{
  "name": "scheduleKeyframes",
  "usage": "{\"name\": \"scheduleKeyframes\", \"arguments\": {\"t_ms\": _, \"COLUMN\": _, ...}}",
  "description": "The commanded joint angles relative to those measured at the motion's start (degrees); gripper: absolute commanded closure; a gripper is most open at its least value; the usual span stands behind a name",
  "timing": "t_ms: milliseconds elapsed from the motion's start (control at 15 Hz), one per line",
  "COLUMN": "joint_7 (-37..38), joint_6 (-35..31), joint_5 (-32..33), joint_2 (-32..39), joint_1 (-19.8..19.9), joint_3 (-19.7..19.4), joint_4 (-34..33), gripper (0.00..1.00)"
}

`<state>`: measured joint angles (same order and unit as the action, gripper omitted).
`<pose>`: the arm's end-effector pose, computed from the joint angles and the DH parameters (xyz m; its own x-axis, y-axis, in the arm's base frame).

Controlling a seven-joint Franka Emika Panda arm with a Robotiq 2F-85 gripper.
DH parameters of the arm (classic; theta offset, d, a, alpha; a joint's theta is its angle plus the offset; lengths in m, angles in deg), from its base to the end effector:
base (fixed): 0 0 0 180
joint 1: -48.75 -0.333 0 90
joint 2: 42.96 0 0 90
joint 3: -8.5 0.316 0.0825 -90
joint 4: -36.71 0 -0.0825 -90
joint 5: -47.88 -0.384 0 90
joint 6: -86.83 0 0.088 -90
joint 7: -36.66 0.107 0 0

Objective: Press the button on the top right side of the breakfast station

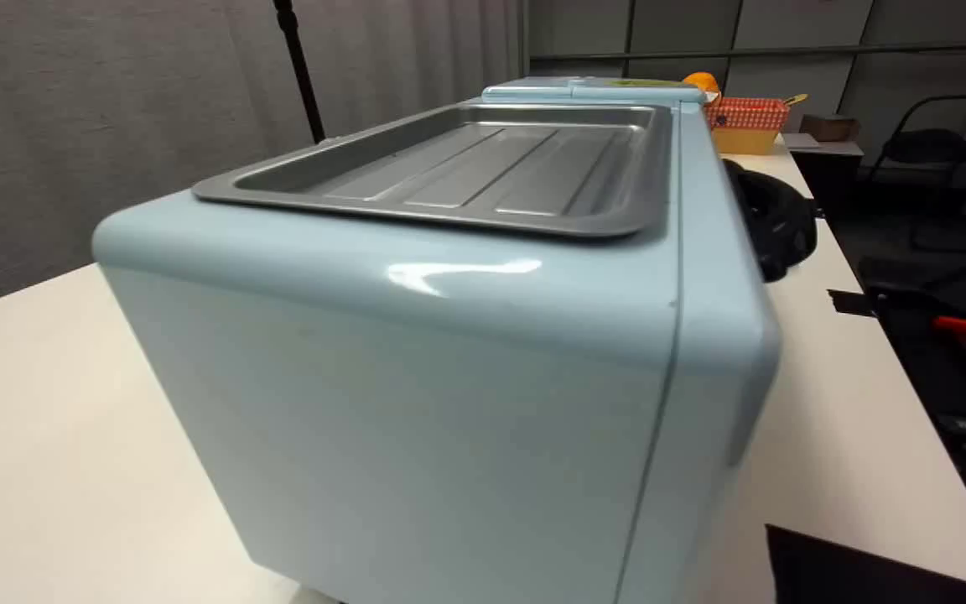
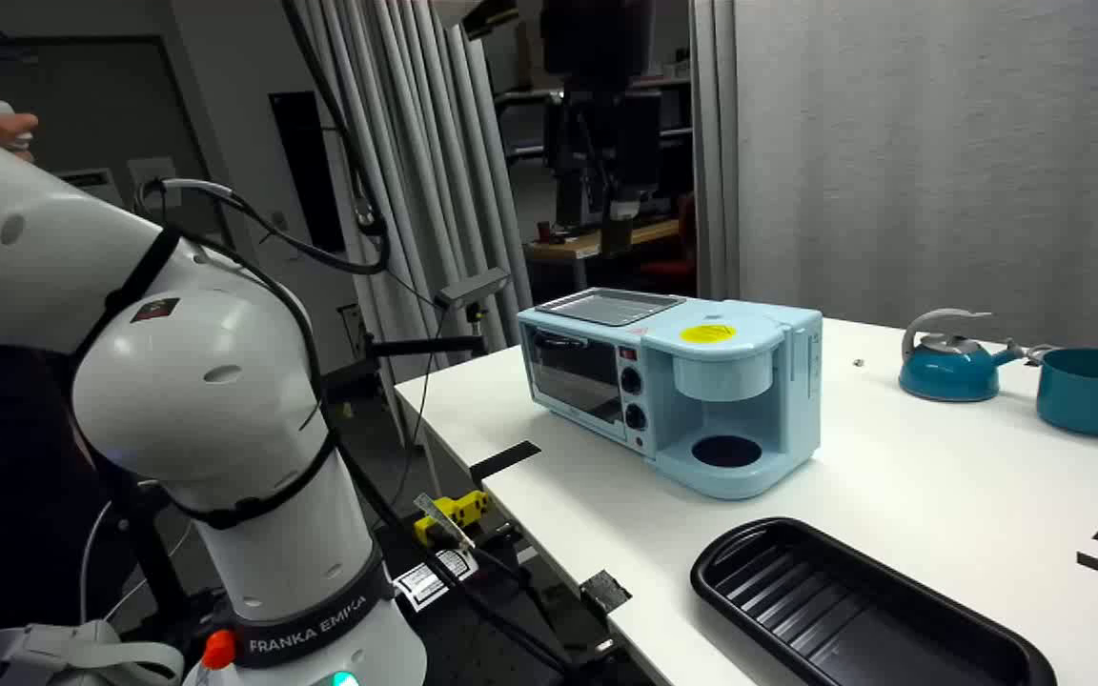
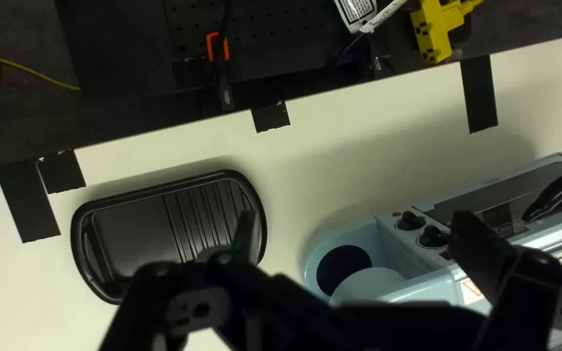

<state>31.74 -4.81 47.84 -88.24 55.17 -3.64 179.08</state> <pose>0.2864 -0.1073 0.5279 0.9829 -0.1597 -0.0918 -0.1728 -0.9721 -0.1586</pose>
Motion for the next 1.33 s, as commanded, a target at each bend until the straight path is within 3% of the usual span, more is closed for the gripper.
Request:
{"name": "scheduleKeyframes", "arguments": {"t_ms": 0, "joint_7": -0.4, "joint_6": 0.1, "joint_5": -0.4, "joint_2": 0.3, "joint_1": 0.7, "joint_3": 0.5, "joint_4": -0.1, "gripper": 0.0}}
{"name": "scheduleKeyframes", "arguments": {"t_ms": 733, "joint_7": -0.2, "joint_6": -0.9, "joint_5": -1.8, "joint_2": 1.0, "joint_1": 0.0, "joint_3": 1.0, "joint_4": -0.2, "gripper": 0.0}}
{"name": "scheduleKeyframes", "arguments": {"t_ms": 1267, "joint_7": 0.9, "joint_6": -9.3, "joint_5": -4.2, "joint_2": 6.8, "joint_1": -3.8, "joint_3": 6.4, "joint_4": 2.0, "gripper": 0.0}}
